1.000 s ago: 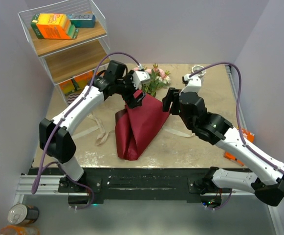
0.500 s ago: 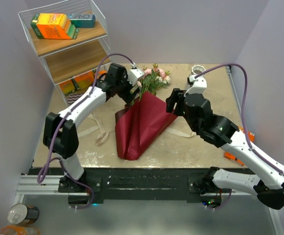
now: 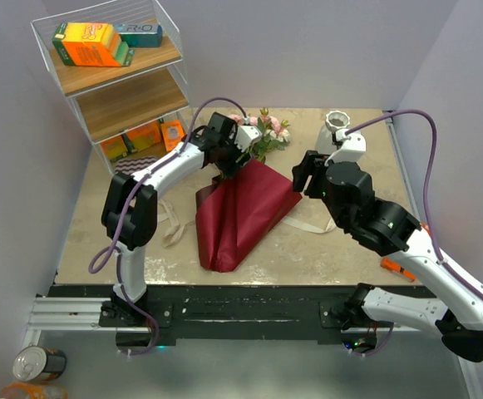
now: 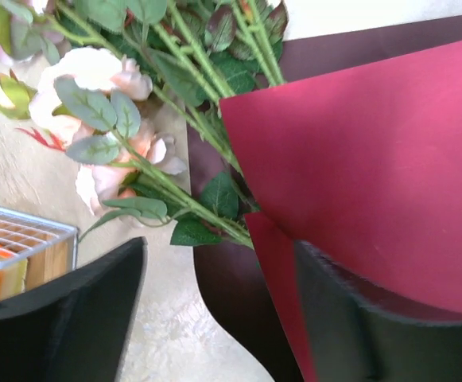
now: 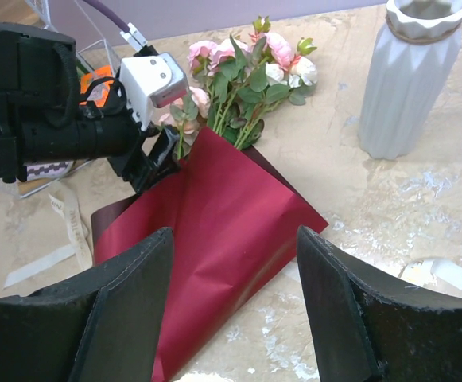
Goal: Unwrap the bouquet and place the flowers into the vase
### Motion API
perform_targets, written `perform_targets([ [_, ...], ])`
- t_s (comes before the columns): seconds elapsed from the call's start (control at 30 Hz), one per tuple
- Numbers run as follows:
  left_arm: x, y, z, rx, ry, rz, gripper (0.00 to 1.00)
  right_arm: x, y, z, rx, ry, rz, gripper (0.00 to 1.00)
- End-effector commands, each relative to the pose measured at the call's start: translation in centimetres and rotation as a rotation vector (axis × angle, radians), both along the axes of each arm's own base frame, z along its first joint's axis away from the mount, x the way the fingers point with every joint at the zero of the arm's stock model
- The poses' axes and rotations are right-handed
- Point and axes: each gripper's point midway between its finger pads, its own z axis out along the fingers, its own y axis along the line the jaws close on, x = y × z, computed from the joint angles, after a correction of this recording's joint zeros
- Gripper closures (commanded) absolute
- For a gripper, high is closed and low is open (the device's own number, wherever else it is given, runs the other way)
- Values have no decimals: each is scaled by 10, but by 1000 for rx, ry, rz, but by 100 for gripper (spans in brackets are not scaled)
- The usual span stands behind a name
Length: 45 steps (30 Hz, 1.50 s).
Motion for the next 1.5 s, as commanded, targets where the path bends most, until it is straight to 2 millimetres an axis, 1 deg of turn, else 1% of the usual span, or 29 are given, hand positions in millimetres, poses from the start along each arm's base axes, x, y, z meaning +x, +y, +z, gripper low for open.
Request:
perform_targets([
  [0.0,-2,-11,21,-67,2,-39,42,0,-10,18,16,-40,-32,33],
  [0.1,-10,-12,19,-69,30,-65,51,-1,-11,18,17,-41,-36,33],
  [0.17,-14,-10,18,-63,46,-80,51,-1,-12,19,20,-45,-39,33],
  [0.27,-21,-8,17,-56,67,-92,46,-1,-13,19,20,-45,-42,33],
  [0.3,-23,-7,18,-56,67,-94,46,-2,-13,20,21,-46,-39,33],
  [0.47,-30,-2,14,-36,80,-99,44,-2,-13,20,24,-47,-40,33],
  [0.53,-32,0,13,-31,83,-96,45,-2,-13,20,25,-45,-39,33],
  [0.57,-34,1,10,-25,89,-98,47,-2,-12,21,28,-47,-38,33],
  [0.73,-36,5,2,-11,106,-90,51,-3,-13,23,33,-51,-38,33],
  [0.83,-39,4,0,-14,117,-97,61,-4,-14,25,36,-54,-36,34],
  [0.87,-39,4,-1,-15,121,-99,67,-4,-14,27,39,-57,-36,34],
  [0.93,-39,3,3,-19,123,-103,74,-5,-15,29,43,-60,-33,34],
  [0.97,-40,1,3,-28,133,-104,91,-5,-14,30,45,-63,-31,34],
  [1.0,-40,0,6,-34,135,-102,100,-5,-13,30,44,-64,-26,34],
  [1.13,-48,-6,24,-77,147,-117,100,-4,-11,36,49,-73,-12,34],
  [1.2,-53,-9,39,-108,141,-131,100,-3,-8,36,41,-66,-5,34],
  [1.23,-55,-9,46,-113,136,-137,100,-3,-7,41,48,-72,-1,34],
  [1.27,-58,-9,59,-134,118,-147,100,-3,-6,41,45,-70,3,34],
  [1.33,-64,-9,72,-148,104,-171,100,-3,-5,49,53,-81,8,34],
  [1.37,-70,-10,85,-169,88,-190,100,-3,-5,52,59,-84,12,34],
  [1.43,-80,-10,97,-183,86,-221,100,-4,-5,61,69,-98,16,34],
  [1.47,-88,-13,111,-213,78,-250,100,-5,-5,63,74,-101,19,34],
])
